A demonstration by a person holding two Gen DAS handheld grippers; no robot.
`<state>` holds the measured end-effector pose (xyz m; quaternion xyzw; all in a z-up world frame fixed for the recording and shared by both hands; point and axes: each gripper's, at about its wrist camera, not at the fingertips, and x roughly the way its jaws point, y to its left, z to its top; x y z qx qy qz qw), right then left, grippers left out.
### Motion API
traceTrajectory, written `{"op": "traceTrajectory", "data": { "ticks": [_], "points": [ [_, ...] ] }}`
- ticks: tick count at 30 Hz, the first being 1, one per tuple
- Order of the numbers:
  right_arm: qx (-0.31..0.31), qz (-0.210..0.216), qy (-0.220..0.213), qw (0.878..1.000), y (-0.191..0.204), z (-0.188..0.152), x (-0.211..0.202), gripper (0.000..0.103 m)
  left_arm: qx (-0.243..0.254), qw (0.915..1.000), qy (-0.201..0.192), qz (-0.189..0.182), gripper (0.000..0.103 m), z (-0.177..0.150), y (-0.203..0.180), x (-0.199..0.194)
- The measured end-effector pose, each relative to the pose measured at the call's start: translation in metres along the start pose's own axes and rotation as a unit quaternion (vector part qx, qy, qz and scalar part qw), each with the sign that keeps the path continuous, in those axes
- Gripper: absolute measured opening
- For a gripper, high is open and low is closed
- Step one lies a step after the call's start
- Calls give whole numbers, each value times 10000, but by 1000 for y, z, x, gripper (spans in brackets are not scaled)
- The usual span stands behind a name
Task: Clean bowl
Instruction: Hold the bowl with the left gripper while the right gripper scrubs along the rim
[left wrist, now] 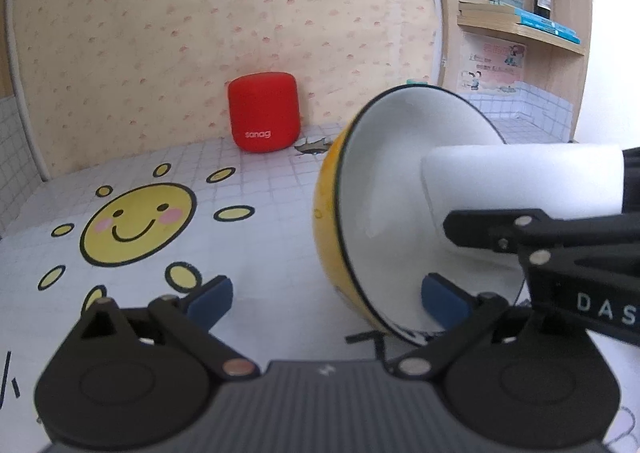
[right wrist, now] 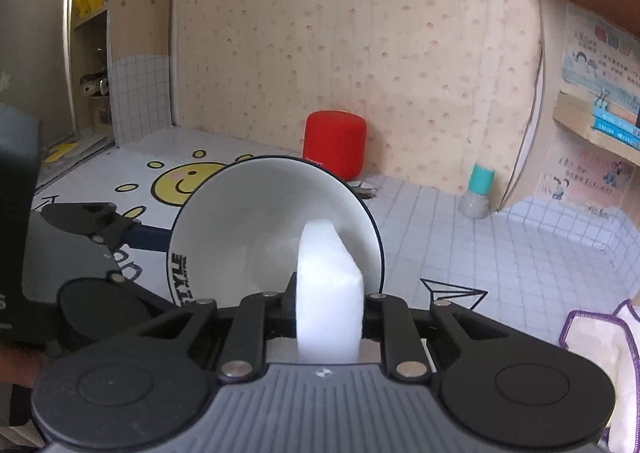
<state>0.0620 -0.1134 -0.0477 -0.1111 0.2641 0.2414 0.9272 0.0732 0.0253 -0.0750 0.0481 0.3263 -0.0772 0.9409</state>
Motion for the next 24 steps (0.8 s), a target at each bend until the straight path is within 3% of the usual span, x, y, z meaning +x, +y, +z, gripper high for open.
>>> {"op": "traceTrajectory", "data": {
  "ticks": [10, 16, 24],
  "points": [
    [93, 104, -85, 9999, 0, 6, -1, 17, -30, 9998, 29, -191, 102, 1, -8, 3],
    [-77, -114, -289, 9995, 2, 15, -6, 17, -34, 9998, 29, -173, 102, 1, -8, 3],
    [30, -180, 2, 9998, -11, 0, -4, 17, -33, 9998, 23, -176, 103, 1, -6, 3]
  ]
}}
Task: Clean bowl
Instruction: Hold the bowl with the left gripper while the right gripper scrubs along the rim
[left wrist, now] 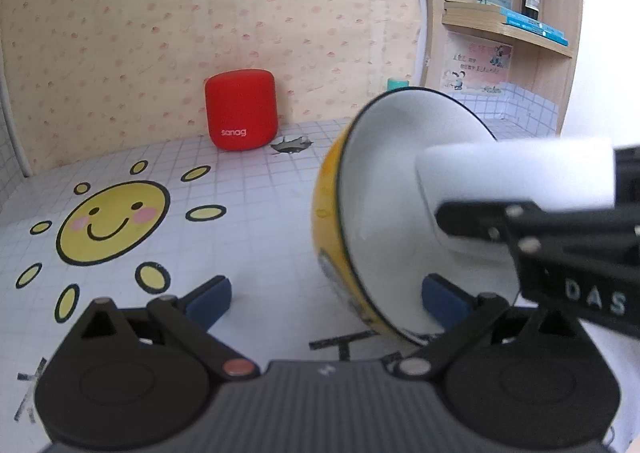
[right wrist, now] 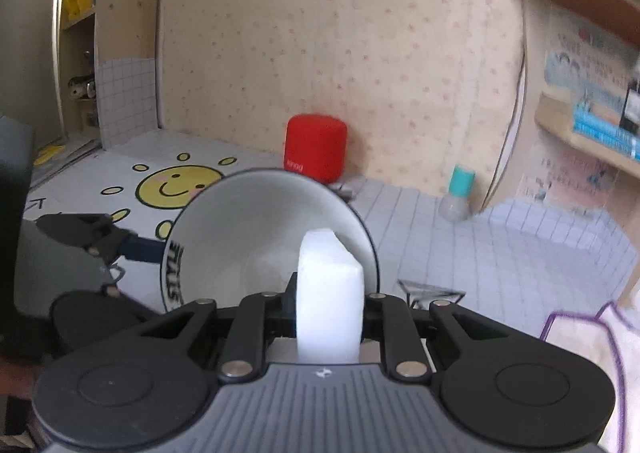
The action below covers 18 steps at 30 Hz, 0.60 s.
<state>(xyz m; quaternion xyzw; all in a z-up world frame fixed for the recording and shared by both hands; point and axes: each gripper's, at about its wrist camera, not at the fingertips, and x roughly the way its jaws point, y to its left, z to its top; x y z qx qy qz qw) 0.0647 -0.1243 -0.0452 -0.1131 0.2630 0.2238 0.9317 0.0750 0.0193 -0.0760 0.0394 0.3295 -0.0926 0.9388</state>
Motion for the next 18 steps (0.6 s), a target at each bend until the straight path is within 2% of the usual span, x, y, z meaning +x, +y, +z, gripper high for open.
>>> {"op": "traceTrajectory", "data": {
  "ticks": [9, 18],
  "points": [
    [28, 88, 48, 9999, 0, -3, 1, 17, 181, 9998, -21, 72, 103, -1, -6, -1],
    [-97, 22, -280, 9996, 6, 10, -7, 17, 34, 10000, 67, -66, 103, 2, -4, 3]
  ]
}}
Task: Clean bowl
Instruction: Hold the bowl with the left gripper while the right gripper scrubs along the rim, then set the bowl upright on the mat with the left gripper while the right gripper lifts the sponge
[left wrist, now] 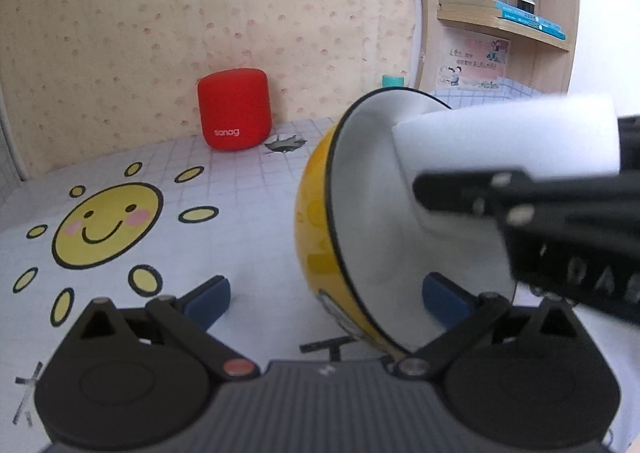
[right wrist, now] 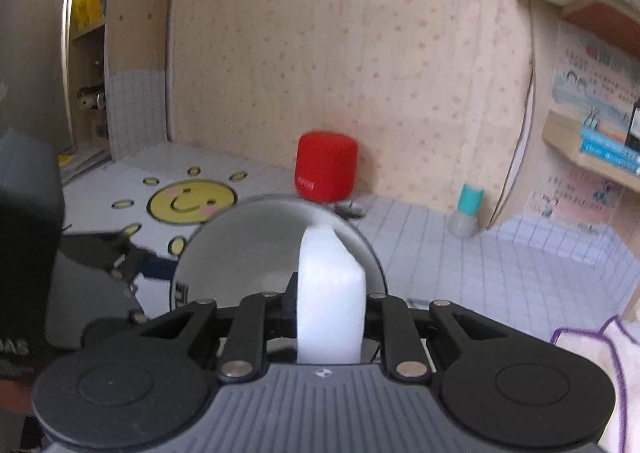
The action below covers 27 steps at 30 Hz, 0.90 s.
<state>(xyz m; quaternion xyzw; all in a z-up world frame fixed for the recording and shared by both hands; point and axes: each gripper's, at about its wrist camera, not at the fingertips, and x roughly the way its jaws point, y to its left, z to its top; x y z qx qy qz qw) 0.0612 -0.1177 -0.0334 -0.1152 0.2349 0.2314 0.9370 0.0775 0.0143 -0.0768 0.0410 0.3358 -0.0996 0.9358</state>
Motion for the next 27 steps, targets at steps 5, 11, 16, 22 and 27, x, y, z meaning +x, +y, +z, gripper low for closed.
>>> {"op": "traceTrajectory", "data": {
  "ticks": [5, 11, 16, 22, 27],
  "points": [
    [48, -85, 108, 9999, -6, -6, 1, 17, 3, 10000, 9, -18, 103, 0, 0, 1],
    [-18, -38, 248, 9997, -3, -9, 7, 17, -32, 10000, -19, 32, 103, -2, 1, 0],
    [-86, -90, 132, 9998, -1, -2, 6, 17, -82, 9999, -61, 120, 103, -3, 3, -2],
    [-175, -119, 54, 9998, 0, 8, 9, 17, -228, 9991, -242, 247, 103, 0, 10, -10],
    [-233, -121, 75, 9996, 0, 12, 17, 17, -290, 9986, -275, 359, 103, 5, 15, -8]
  ]
}}
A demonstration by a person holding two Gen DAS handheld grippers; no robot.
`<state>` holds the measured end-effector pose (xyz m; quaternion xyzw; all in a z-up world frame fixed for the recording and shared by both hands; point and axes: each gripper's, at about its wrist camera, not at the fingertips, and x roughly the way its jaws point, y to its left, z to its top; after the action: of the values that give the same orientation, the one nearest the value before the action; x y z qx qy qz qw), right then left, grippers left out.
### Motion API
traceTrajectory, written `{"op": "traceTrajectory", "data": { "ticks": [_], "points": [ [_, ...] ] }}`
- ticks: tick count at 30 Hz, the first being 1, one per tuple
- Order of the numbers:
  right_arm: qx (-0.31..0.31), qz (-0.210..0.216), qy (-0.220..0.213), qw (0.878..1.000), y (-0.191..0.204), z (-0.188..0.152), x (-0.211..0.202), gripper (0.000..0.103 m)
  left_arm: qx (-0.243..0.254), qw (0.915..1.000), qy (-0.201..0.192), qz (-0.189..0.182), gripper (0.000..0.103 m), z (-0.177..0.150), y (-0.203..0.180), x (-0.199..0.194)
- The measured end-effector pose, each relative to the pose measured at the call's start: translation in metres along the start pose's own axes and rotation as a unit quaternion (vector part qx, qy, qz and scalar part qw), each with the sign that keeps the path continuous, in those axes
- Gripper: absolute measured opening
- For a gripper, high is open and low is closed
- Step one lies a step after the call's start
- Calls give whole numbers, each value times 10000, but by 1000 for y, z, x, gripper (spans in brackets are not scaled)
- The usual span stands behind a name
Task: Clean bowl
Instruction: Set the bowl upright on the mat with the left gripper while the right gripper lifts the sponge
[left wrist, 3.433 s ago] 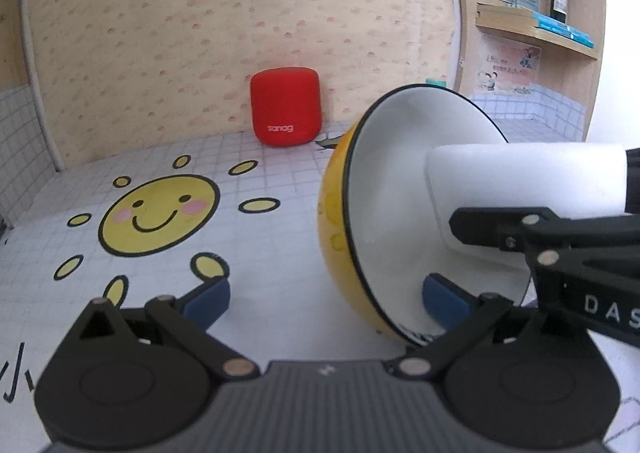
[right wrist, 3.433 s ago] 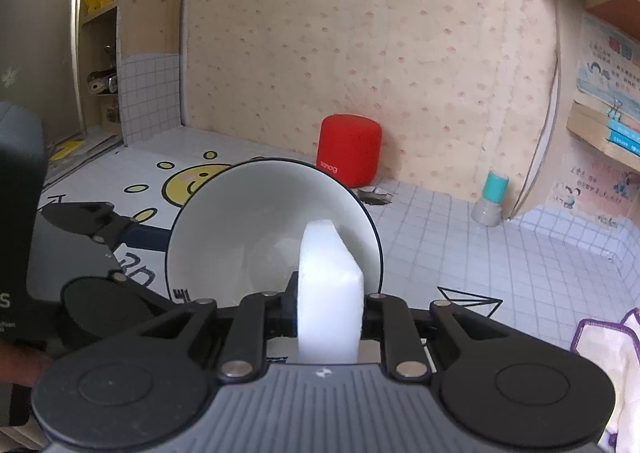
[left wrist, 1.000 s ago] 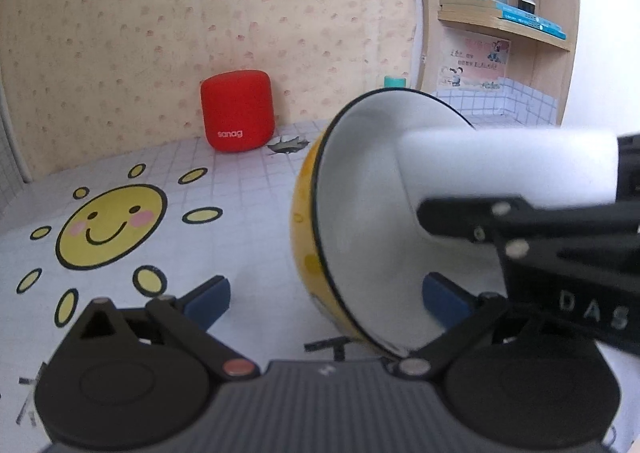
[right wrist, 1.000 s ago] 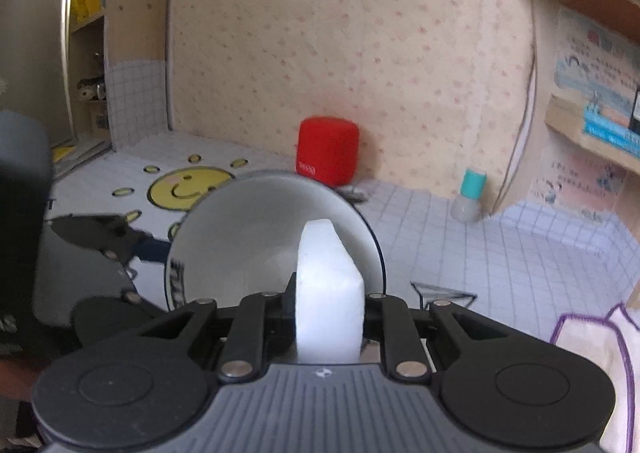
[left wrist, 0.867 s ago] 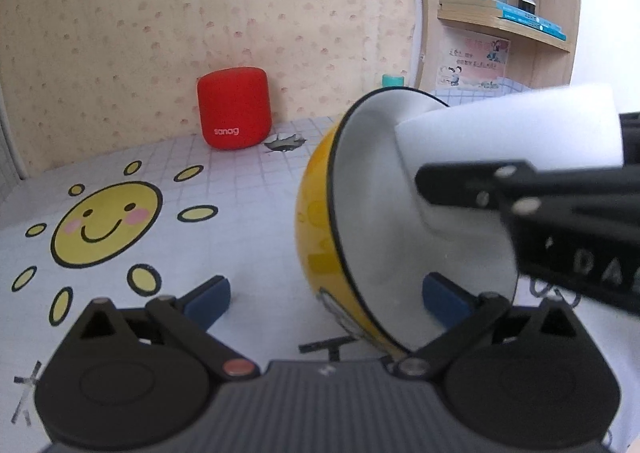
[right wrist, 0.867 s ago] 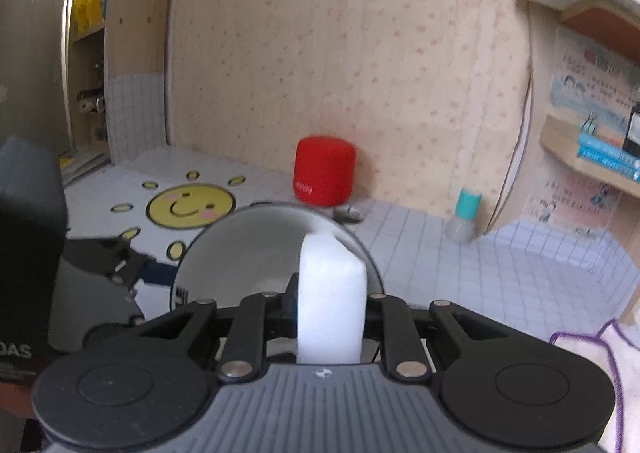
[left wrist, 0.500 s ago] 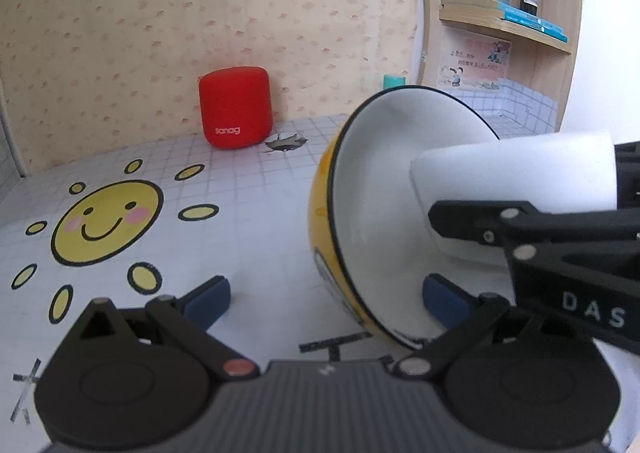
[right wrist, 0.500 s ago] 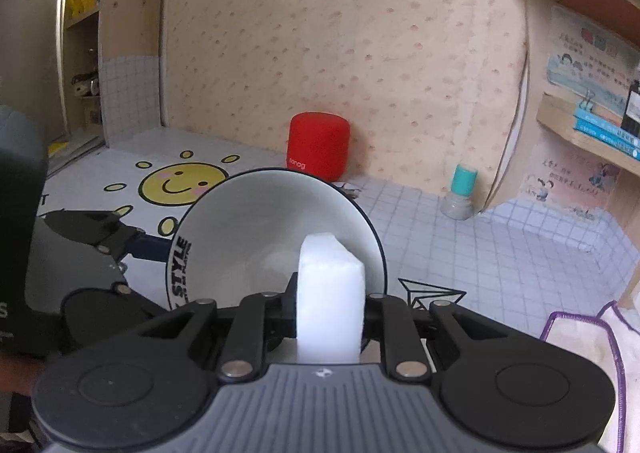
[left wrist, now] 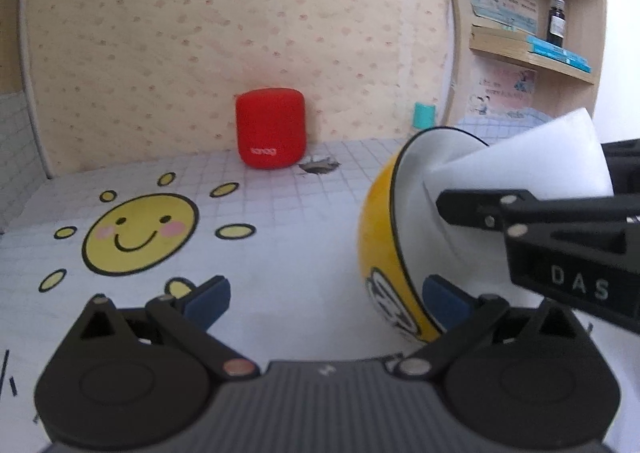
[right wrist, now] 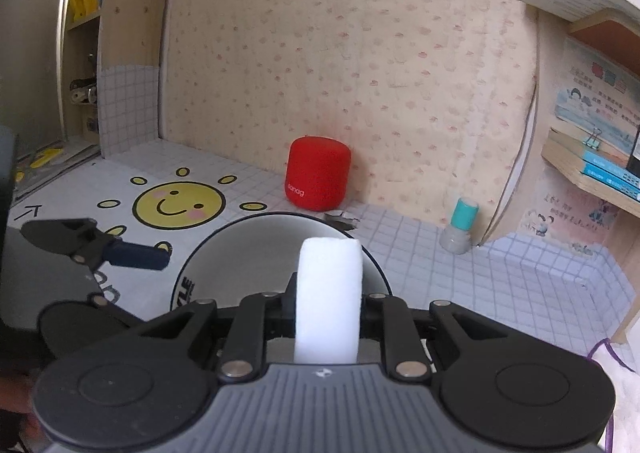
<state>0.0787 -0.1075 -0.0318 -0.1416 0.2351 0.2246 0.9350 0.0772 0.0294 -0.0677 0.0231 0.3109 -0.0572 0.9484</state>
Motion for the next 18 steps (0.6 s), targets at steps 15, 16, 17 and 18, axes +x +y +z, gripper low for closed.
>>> {"op": "traceTrajectory", "data": {
  "ticks": [15, 16, 17, 18],
  "points": [
    [-79, 175, 83, 9998, -7, 17, 24, 17, -175, 9998, 9, -14, 103, 16, 12, 14],
    [-77, 217, 115, 9997, -8, 19, 27, 17, -186, 9998, 21, -26, 103, 17, 12, 16],
    [-90, 235, 127, 9996, -9, 20, 28, 17, -179, 9998, 18, -25, 103, 18, 12, 16],
    [-116, 253, 141, 9995, -9, 21, 30, 17, -179, 9998, 18, -25, 103, 19, 12, 17]
  ]
}}
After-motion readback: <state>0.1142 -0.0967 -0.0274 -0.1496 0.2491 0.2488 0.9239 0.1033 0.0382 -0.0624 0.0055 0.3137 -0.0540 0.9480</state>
